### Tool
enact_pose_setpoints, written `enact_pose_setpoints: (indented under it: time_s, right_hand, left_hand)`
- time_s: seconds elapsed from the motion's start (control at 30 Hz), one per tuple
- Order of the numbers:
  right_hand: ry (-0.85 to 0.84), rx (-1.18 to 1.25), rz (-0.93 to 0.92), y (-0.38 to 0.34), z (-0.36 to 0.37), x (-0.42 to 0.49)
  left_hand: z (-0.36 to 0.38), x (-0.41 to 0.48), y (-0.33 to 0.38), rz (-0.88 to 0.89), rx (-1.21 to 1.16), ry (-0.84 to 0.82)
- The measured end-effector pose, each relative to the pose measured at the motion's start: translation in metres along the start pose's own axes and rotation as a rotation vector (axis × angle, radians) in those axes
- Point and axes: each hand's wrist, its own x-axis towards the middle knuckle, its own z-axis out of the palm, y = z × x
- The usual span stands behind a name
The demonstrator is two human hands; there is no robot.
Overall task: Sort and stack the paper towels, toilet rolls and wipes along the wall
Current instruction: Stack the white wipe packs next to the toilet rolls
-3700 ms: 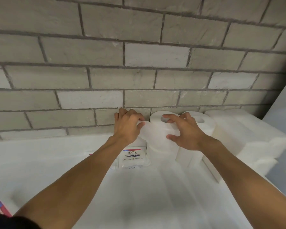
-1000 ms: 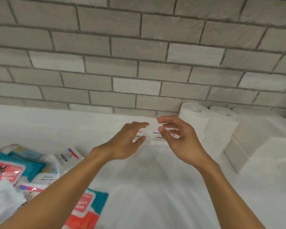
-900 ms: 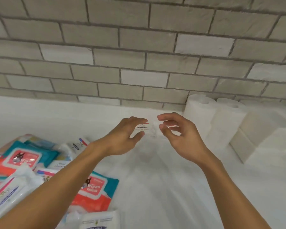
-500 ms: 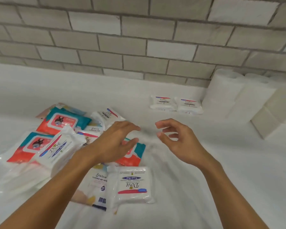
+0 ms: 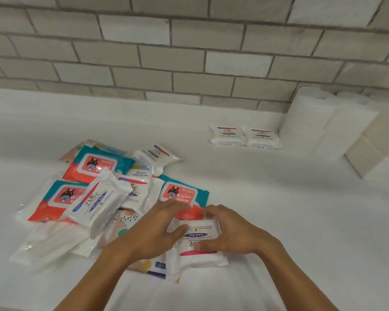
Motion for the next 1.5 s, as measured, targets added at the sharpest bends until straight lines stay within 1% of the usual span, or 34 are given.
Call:
enact_pose_setpoints:
  time_s: [0.1, 0.23, 0.33, 0.47, 0.57, 0.77, 0.87, 0.97, 1.03, 1.17, 1.27, 1.3, 1.33, 1.4, 1.43, 1.5]
  right_hand:
    - [0.002, 0.007, 0.024, 0.003, 0.011, 0.007]
    - [-0.015, 0.109, 0.064, 0.001, 0.01, 0.009]
    - [-0.03, 0.08, 0.083, -0.001, 0.007, 0.009]
    - [-0.038, 0.103, 0.165, 0.006, 0.004, 0.006]
    - [0.005, 0.158, 0.235, 0.014, 0.0, -0.004]
    - [0.182, 0.434, 0.264, 0.016, -0.016, -0.021]
    - [0.259, 0.589, 0.223, 0.007, -0.015, -0.023]
    - [0.358, 0.796, 0.152, -0.008, -0.008, -0.018]
    - [0.384, 0.928, 0.107, -0.021, -0.004, -0.012]
    - [0.42, 1.169, 0.041, -0.056, 0.008, 0.009]
    - [0.391, 1.328, 0.009, -0.086, 0.019, 0.026]
    - [0.386, 1.343, 0.008, -0.096, 0.023, 0.032]
    - [0.385, 1.338, 0.014, -0.104, 0.027, 0.039]
    - [0.377, 1.287, 0.026, -0.116, 0.034, 0.053]
    - [0.368, 1.232, 0.024, -0.122, 0.036, 0.059]
    - [0.355, 1.07, 0.018, -0.13, 0.038, 0.07]
  left_hand:
    - [0.006, -0.001, -0.007, -0.034, -0.084, -0.017]
    - [0.01, -0.004, -0.017, -0.065, -0.177, -0.002]
    - [0.011, -0.008, -0.019, -0.075, -0.257, 0.017]
    - [0.011, -0.01, -0.02, -0.101, -0.431, 0.051]
    - [0.011, -0.011, -0.024, -0.117, -0.535, 0.097]
    - [0.011, -0.01, -0.023, -0.092, -0.673, 0.147]
    - [0.005, -0.011, -0.021, -0.096, -0.705, 0.17]
    - [-0.003, -0.014, -0.018, -0.078, -0.794, 0.211]
    - [-0.006, -0.017, -0.017, -0.075, -0.866, 0.237]
    - [-0.01, -0.024, -0.015, -0.099, -1.093, 0.265]
    - [-0.012, -0.023, -0.009, -0.142, -1.432, 0.323]
    - [-0.016, -0.023, -0.006, -0.156, -1.5, 0.36]
    - [-0.019, -0.023, -0.006, -0.178, -1.518, 0.41]
    - [-0.028, -0.021, -0.01, -0.253, -1.46, 0.532]
    - [-0.032, -0.021, -0.014, -0.295, -1.436, 0.585]
    - [-0.041, -0.02, -0.022, -0.352, -1.451, 0.638]
